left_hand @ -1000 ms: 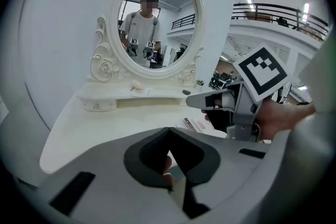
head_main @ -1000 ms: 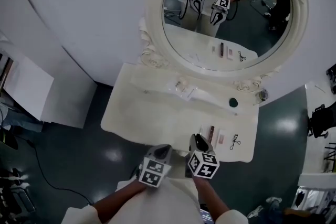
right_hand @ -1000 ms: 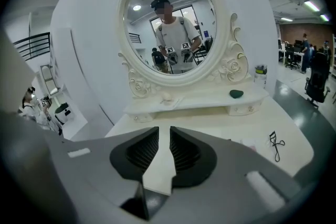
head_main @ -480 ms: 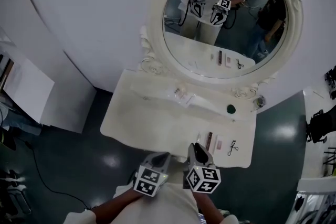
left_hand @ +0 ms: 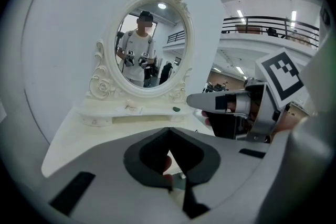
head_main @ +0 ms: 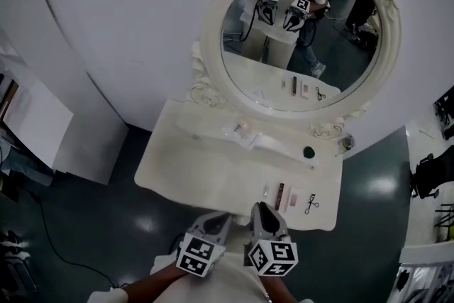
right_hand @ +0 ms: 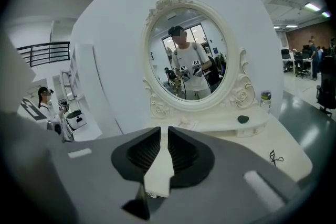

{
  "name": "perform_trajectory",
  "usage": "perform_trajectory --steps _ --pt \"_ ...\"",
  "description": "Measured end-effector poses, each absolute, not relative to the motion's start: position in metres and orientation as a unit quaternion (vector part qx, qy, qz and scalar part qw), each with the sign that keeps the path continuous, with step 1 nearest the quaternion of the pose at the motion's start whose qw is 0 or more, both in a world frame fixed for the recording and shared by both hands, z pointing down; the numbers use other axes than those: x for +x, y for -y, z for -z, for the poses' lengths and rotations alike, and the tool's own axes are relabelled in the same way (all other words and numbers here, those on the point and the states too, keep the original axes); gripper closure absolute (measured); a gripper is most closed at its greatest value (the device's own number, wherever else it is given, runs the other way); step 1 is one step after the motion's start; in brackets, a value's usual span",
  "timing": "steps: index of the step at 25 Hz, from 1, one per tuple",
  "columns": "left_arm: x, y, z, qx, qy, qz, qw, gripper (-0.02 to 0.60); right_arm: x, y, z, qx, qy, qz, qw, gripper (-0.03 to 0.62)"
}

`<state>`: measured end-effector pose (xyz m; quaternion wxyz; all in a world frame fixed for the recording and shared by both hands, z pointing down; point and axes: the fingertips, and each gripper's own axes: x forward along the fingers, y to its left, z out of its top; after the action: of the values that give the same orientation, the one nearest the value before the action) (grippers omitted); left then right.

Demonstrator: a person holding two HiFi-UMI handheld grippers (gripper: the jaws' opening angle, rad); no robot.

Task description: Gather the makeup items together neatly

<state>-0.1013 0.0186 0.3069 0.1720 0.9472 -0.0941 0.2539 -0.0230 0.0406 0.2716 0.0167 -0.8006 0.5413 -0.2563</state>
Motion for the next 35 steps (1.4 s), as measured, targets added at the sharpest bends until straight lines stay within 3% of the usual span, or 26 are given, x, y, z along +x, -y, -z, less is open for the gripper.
perform_trajectory --steps 35 --pt "-0.117 -0.026 -0.279 0.955 0.1 -0.222 0.168 0.577 -0.079 -0.052 -0.256 -0.794 -0.566 0.224 -0.008 0.577"
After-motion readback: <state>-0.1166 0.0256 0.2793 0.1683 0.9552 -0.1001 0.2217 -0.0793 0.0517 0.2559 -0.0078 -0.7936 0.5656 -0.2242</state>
